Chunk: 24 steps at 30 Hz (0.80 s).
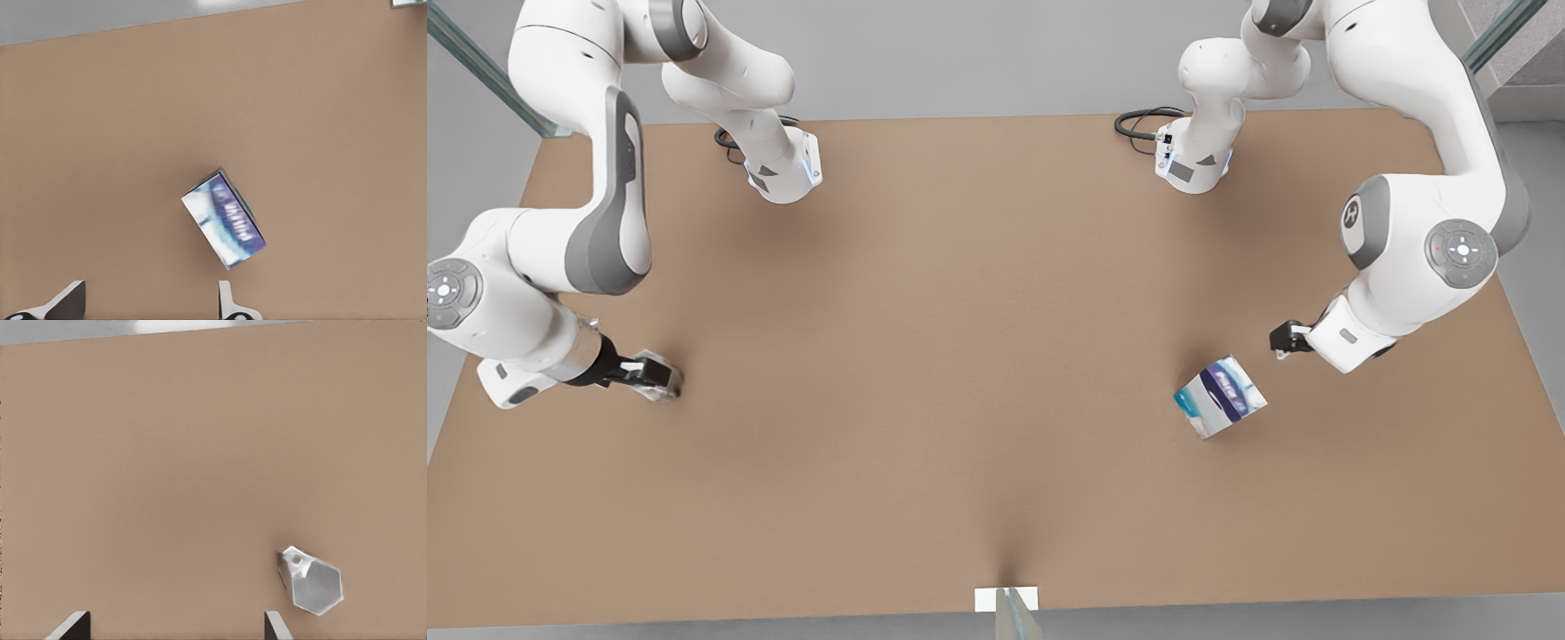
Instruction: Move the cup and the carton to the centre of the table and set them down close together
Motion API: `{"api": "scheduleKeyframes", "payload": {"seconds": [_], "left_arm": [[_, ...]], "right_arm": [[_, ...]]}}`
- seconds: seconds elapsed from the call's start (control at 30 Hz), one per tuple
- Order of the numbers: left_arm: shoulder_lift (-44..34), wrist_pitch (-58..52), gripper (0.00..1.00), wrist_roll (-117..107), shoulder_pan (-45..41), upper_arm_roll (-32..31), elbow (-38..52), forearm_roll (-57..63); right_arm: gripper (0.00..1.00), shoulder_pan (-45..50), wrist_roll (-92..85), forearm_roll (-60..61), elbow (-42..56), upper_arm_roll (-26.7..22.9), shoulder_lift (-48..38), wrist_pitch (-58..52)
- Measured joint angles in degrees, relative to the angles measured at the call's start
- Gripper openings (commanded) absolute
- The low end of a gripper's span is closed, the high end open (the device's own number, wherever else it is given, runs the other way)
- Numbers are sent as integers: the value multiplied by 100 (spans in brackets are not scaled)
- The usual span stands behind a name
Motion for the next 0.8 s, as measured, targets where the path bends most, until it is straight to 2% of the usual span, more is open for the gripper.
{"api": "scheduleKeyframes", "payload": {"seconds": [0.1,0.2,0.27,0.37,0.53,0.63,0.8], "left_arm": [[18,-1,100,4,0,1,-7,13],[70,-9,100,-2,1,1,-7,22],[84,-9,100,-8,1,1,-23,24],[88,-9,100,-9,-1,0,-24,23],[132,-66,100,-16,-8,-7,-33,18],[140,-73,100,-18,-7,-8,-31,12],[158,-79,100,-18,-7,-8,-25,5]], "right_arm": [[100,23,59,-9,-188,-9,51,116],[100,33,-27,-107,-900,-9,21,608],[100,-10,-379,-359,-1604,-24,-49,1447],[100,-57,-813,-361,-1887,-294,82,1713],[100,-294,-761,-82,-2735,-367,198,2595],[100,-251,-760,118,-3416,-570,39,2992],[100,-206,-813,113,-3892,-816,48,3530]]}}
